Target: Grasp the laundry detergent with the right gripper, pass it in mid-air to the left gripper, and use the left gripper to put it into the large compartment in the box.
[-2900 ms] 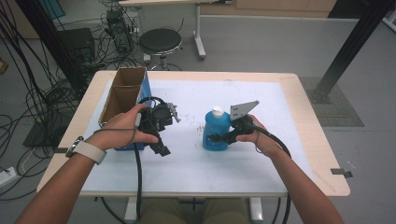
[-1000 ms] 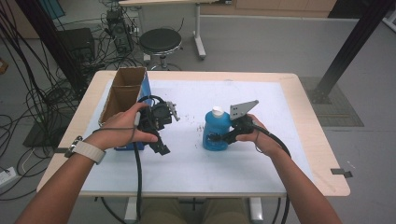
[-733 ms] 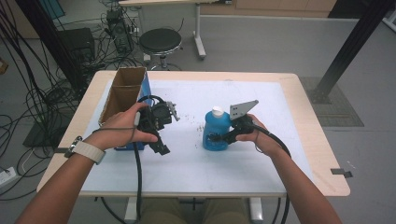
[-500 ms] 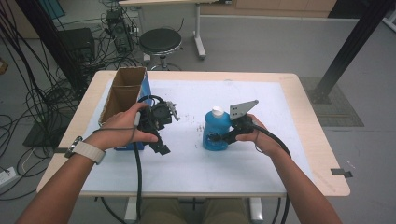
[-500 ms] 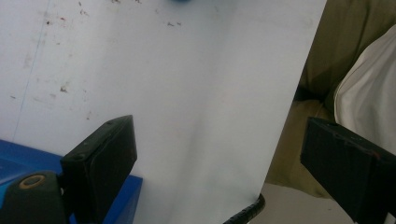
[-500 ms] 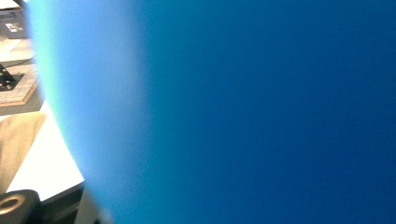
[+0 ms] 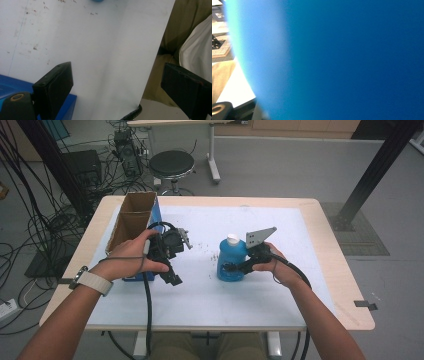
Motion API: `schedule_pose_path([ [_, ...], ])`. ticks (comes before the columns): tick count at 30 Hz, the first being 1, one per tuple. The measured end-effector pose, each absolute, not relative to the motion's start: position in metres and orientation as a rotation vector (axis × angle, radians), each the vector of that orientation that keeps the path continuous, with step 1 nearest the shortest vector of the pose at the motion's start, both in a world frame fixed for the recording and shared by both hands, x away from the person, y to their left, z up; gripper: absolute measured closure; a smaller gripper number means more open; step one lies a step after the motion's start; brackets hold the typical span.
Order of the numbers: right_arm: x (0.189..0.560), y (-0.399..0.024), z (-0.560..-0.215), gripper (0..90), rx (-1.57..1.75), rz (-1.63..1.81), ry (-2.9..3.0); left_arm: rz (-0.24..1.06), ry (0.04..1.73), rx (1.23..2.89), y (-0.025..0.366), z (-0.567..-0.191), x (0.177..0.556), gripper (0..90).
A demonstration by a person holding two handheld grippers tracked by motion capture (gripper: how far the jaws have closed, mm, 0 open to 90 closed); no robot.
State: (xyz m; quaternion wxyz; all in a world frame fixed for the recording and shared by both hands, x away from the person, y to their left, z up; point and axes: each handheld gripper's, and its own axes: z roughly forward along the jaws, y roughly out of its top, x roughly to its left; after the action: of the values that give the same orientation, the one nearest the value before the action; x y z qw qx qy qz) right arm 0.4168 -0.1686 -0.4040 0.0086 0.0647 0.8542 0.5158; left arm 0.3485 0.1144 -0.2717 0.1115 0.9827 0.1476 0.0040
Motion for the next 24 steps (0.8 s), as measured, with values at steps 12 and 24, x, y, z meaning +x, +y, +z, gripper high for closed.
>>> schedule_pose_path([
  [12,0.4169,-0.1686,-0.4044,42.1,0.206,1.616,2.668,0.010,0.432,2.885,0.1146,-0.2716,0.3488,11.3],
  [24,0.4165,-0.1691,-0.4055,42.0,0.213,1.627,2.661,0.013,0.434,2.884,0.1141,-0.2716,0.3483,11.2],
])
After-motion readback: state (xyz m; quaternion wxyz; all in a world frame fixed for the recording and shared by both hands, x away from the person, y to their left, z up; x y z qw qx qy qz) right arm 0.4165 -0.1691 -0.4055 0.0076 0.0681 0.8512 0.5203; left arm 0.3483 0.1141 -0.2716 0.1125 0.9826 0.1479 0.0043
